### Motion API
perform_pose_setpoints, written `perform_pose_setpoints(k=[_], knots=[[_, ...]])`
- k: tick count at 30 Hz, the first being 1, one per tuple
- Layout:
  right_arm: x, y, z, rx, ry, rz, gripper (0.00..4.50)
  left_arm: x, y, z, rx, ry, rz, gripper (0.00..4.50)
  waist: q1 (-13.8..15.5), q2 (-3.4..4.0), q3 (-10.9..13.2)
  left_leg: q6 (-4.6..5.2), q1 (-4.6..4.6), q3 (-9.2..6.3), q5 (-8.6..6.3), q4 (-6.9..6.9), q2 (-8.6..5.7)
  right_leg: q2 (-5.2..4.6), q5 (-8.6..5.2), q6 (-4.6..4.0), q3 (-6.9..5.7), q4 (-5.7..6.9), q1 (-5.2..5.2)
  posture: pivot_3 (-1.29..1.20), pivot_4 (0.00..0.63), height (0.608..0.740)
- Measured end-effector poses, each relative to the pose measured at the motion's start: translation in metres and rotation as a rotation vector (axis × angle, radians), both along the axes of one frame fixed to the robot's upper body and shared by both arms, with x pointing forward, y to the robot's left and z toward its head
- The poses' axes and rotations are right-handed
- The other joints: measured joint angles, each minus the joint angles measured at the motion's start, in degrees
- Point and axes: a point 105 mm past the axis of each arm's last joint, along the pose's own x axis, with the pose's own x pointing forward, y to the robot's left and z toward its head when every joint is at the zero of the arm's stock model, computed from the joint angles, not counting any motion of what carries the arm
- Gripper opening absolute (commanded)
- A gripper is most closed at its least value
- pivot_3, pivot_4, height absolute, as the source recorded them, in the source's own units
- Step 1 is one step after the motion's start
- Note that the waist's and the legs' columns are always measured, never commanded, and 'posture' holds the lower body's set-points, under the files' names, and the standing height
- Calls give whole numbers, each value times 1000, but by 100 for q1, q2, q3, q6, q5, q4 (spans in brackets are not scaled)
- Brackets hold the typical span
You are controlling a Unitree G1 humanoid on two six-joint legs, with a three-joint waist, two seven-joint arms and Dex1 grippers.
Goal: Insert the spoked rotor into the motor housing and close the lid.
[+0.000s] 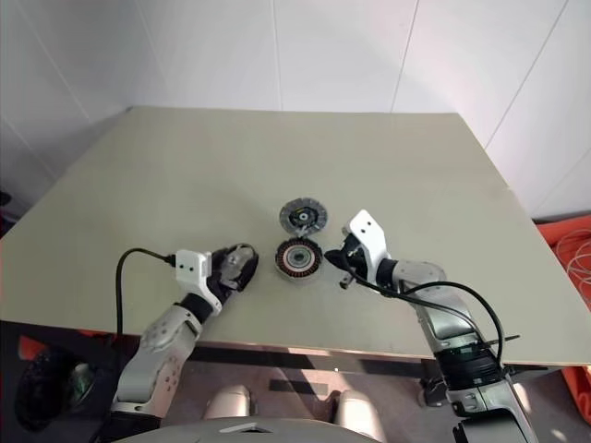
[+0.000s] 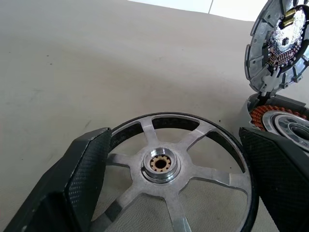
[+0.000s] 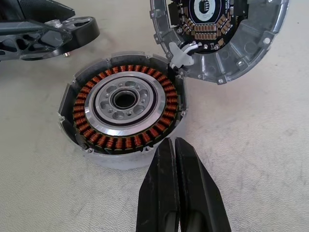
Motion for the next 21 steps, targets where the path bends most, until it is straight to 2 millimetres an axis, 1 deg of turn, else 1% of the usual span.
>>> perform_pose_setpoints(k=[3,5,9,12,17,21], knots=[[8,-2,1,-15,-19,-26,60,1,3,-2,-23,22,11,4500,-2,2,-1,0,3,4,0,0,-1,-1,0,0,2,2,1,0,0,740],[11,-4,2,-23,-32,-38,60,2,5,-8,-46,51,11,4500,0,15,-12,-2,13,5,1,0,0,0,-8,13,3,5,12,0,0,740],[12,-9,-1,-31,-28,-47,60,5,2,-23,-126,63,-15,4500,2,111,-78,1,119,18,-1,-20,-18,-13,-22,34,18,-5,98,0,0,740],[15,-19,-2,-46,-27,-69,60,5,-2,-25,-151,46,0,4500,1,114,-82,2,122,8,-1,-23,-24,-17,-34,55,18,-31,103,0,0,740],[15,-19,-2,-46,-30,-66,60,4,-6,-26,-149,35,1,4500,-12,99,-102,12,104,-26,-7,-19,-78,-70,-46,77,20,-37,94,0,0,740],[15,-18,-1,-44,-36,-63,60,2,-7,-27,-137,30,-2,4500,1,94,-135,36,98,-25,-20,-20,-92,-85,-47,80,20,-37,102,0,0,740]])
